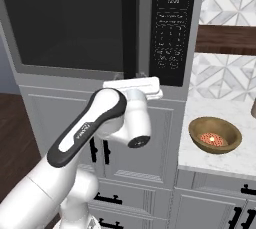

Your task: Open the microwave, place the bowl with waffle inside the microwave, then close the microwave door and turn it on.

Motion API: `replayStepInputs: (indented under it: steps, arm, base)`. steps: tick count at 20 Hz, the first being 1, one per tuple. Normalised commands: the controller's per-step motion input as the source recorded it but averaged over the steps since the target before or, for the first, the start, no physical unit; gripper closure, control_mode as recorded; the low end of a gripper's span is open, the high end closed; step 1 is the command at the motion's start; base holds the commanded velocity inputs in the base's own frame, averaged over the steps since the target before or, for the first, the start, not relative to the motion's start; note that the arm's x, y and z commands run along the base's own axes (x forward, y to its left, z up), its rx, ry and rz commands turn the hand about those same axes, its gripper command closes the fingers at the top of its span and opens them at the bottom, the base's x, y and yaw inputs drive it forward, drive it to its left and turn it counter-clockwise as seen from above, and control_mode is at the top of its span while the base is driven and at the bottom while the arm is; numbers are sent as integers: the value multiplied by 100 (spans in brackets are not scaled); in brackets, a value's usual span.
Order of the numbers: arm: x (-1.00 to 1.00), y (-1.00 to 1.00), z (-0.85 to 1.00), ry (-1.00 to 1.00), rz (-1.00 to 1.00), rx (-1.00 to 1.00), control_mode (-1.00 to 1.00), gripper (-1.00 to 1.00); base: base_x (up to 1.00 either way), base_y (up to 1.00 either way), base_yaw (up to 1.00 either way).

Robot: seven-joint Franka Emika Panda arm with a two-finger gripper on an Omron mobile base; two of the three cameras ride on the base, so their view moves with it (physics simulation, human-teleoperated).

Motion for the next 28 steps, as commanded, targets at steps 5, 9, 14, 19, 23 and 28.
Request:
replayStepInputs:
  steps: [5,9,14,19,23,28]
  arm:
    - [15,0,0,-4,0,2,-100,-100]
    - [21,8,0,0,-1,0,-100,-100]
    - [45,16,0,0,-5,0,-100,-100]
    - [22,11,0,0,-3,0,-100,100]
    - [1,16,0,0,1,-1,-100,100]
    - [-63,3,0,-1,8,0,-100,100]
  base:
    - [0,0,0]
    - [0,0,0]
    - [0,0,0]
    - [0,0,0]
    - [0,0,0]
    - [0,0,0]
